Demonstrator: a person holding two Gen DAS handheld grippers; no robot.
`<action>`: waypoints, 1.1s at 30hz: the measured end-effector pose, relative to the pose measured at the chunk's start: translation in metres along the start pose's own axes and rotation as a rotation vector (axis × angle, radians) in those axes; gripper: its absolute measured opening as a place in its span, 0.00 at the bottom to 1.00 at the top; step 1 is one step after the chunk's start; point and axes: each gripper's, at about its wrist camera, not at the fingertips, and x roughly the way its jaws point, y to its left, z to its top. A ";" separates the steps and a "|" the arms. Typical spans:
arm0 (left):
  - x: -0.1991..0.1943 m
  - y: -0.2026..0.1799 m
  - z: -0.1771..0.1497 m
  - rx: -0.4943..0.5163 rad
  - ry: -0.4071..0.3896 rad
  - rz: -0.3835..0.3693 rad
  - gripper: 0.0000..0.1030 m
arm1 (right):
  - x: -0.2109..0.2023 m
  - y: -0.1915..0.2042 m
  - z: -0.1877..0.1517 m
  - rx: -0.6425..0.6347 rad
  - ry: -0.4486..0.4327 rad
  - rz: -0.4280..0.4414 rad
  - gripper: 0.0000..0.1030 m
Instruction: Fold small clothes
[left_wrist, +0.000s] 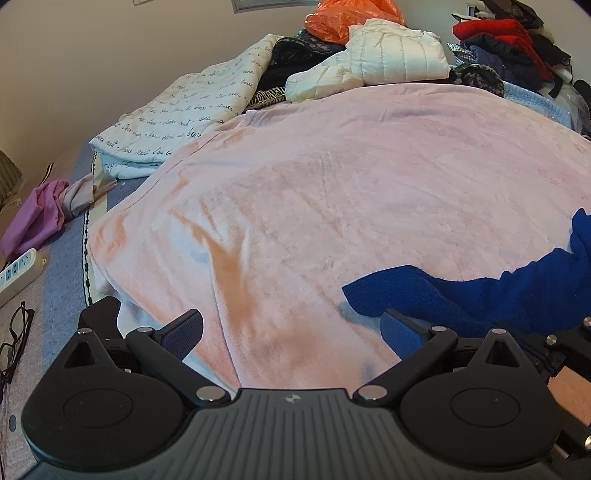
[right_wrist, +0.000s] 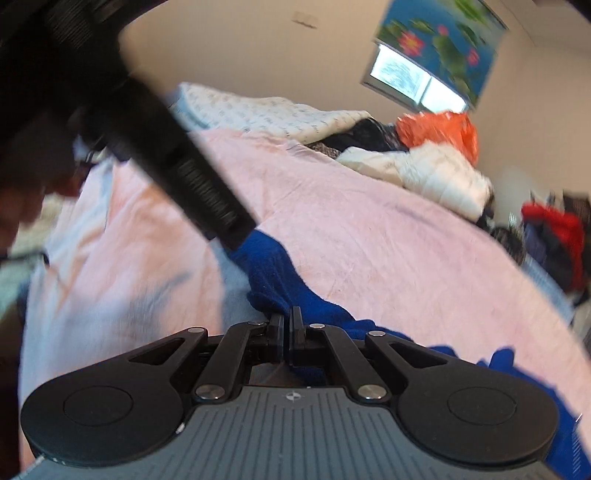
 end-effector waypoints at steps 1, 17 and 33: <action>0.000 -0.001 0.000 0.003 -0.001 -0.001 1.00 | 0.000 -0.008 0.001 0.051 -0.005 0.011 0.06; 0.000 -0.017 -0.003 0.041 0.005 -0.018 1.00 | -0.008 -0.089 -0.015 0.556 -0.047 0.129 0.02; 0.006 -0.027 -0.004 0.056 0.020 -0.013 1.00 | -0.006 -0.016 -0.035 -0.194 0.115 -0.202 0.53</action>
